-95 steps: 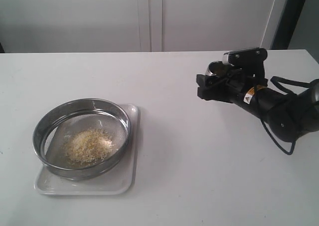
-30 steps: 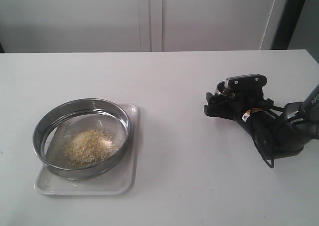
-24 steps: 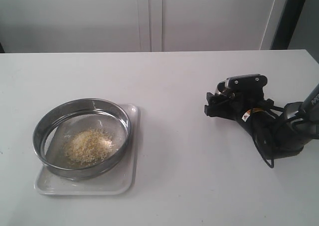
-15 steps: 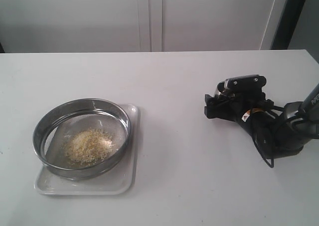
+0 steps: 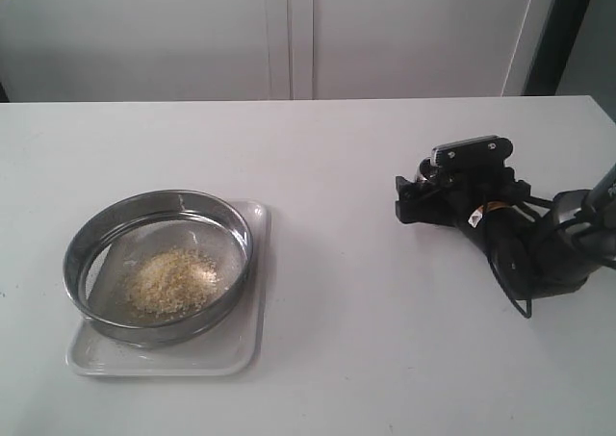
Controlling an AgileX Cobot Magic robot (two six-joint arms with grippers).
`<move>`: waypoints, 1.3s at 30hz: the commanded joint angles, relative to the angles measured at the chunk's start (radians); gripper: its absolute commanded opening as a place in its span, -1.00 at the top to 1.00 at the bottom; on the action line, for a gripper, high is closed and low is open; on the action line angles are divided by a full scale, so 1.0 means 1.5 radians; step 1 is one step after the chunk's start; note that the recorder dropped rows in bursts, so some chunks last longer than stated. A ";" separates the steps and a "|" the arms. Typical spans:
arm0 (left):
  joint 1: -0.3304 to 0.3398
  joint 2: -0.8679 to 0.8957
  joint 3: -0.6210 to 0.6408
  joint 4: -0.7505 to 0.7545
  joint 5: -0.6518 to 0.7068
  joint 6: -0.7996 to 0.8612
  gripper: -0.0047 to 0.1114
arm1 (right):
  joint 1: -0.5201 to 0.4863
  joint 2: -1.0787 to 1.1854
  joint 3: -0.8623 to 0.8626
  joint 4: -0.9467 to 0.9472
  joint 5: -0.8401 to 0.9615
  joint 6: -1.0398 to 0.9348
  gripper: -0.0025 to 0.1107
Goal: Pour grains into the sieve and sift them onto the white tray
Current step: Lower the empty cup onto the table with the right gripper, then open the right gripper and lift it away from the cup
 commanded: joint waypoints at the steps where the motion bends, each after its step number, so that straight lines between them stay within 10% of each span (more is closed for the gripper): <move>1: 0.002 -0.003 0.001 -0.001 -0.002 -0.002 0.92 | -0.001 -0.038 0.001 0.001 0.032 -0.006 -0.83; 19: 0.002 -0.003 0.001 -0.001 -0.002 -0.002 0.92 | -0.001 -0.233 0.002 0.001 0.150 -0.006 -0.78; 25: 0.002 -0.003 0.001 -0.001 -0.002 -0.002 0.92 | -0.001 -0.292 0.002 0.001 0.222 0.004 -0.22; 31: 0.002 -0.003 0.001 -0.001 -0.002 -0.002 0.92 | -0.001 -0.353 0.002 0.001 0.366 0.004 0.96; 39: 0.002 -0.003 0.001 -0.001 -0.002 -0.002 0.92 | -0.001 -0.393 0.002 0.001 0.430 0.004 0.96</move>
